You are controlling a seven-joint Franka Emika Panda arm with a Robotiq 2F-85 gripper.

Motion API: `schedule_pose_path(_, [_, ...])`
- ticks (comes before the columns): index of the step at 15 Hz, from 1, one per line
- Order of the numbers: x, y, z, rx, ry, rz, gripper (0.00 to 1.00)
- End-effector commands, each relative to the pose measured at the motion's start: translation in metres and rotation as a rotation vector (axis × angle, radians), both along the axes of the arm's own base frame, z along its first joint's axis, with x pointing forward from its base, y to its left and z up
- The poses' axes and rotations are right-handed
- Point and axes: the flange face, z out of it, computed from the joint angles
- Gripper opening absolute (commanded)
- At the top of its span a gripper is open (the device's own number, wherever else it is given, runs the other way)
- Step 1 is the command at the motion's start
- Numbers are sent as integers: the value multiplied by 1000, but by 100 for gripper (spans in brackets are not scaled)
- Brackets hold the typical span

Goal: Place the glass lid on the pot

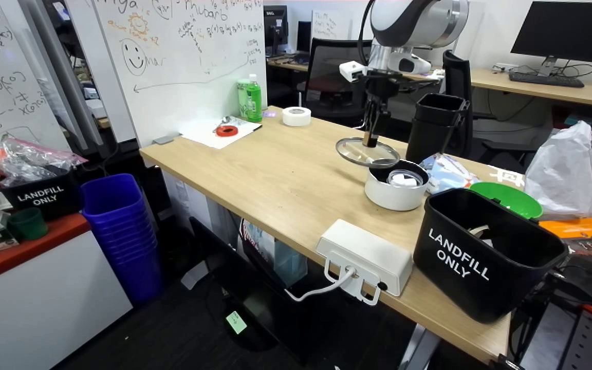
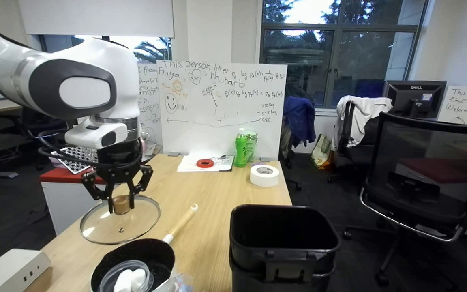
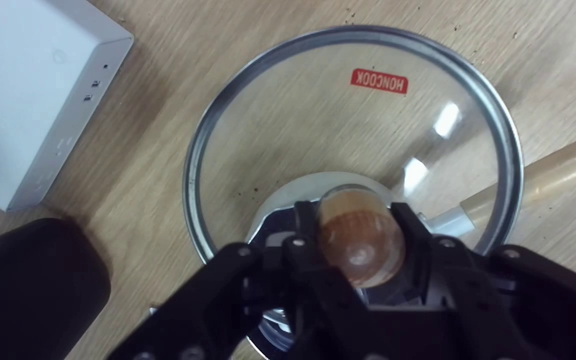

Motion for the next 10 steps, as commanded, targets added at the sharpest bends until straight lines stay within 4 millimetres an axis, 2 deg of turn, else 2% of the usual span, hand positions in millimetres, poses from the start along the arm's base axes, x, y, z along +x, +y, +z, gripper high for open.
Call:
schedule_pose_path(1, [0, 0, 0, 0, 1, 0, 41])
schedule_pose_path(3, [0, 0, 0, 0, 1, 0, 41])
schedule_pose_path(4, [0, 0, 0, 0, 1, 0, 16])
schedule_pose_path(10, [-10, -21, 2, -16, -28, -61, 16])
